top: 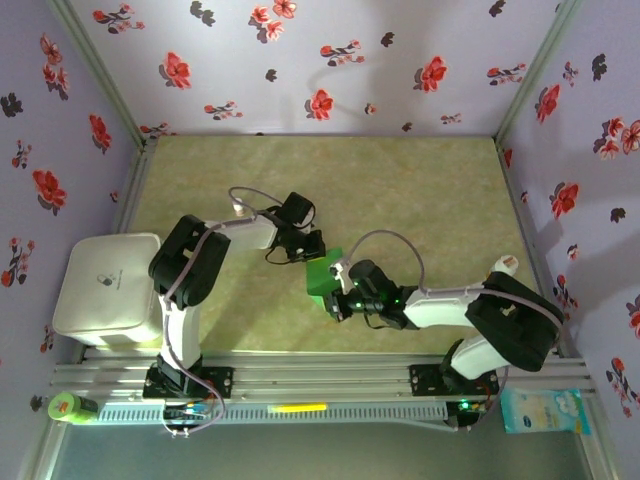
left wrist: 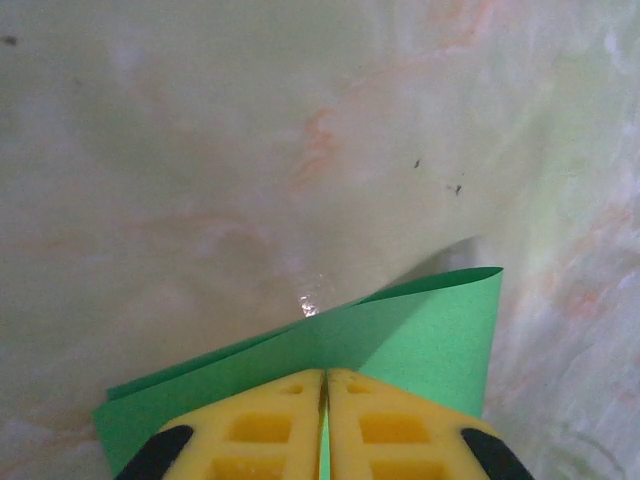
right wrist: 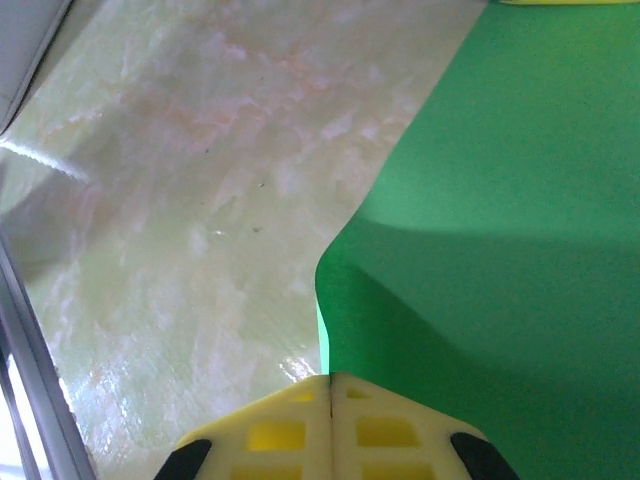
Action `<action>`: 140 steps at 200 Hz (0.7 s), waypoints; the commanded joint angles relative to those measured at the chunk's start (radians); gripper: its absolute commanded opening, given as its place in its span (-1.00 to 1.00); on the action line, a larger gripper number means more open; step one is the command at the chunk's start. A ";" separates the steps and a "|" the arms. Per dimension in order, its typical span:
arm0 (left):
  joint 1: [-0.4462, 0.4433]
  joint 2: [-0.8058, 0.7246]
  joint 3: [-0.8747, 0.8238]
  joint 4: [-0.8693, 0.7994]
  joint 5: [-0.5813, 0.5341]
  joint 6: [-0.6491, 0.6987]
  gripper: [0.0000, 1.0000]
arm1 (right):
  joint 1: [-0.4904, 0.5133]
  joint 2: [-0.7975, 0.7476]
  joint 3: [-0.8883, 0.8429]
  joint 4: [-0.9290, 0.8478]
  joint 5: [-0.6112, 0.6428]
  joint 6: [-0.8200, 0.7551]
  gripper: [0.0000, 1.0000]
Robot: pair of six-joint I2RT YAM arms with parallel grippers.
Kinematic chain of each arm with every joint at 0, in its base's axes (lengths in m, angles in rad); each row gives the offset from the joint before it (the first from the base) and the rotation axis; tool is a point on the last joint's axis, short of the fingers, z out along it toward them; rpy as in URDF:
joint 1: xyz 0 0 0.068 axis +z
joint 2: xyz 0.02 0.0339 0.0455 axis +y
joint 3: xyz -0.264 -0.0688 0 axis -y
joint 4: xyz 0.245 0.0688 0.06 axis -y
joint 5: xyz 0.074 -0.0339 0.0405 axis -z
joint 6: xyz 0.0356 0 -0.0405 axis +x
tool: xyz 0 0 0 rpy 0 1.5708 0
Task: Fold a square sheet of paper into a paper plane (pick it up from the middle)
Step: Third fold the triangle at the center of the table.
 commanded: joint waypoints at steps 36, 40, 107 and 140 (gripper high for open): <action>-0.009 0.020 -0.029 -0.029 -0.041 0.031 -0.80 | -0.058 -0.016 0.024 -0.056 0.028 0.000 -1.00; -0.010 0.020 -0.029 -0.029 -0.041 0.033 -0.80 | -0.063 -0.017 0.024 -0.056 0.026 -0.003 -1.00; -0.013 0.024 -0.013 -0.050 -0.054 0.043 -0.80 | -0.116 0.008 0.059 -0.127 0.077 -0.043 -1.00; -0.015 0.031 0.004 -0.054 -0.053 0.045 -0.80 | -0.128 0.016 0.079 -0.141 0.067 -0.055 -1.00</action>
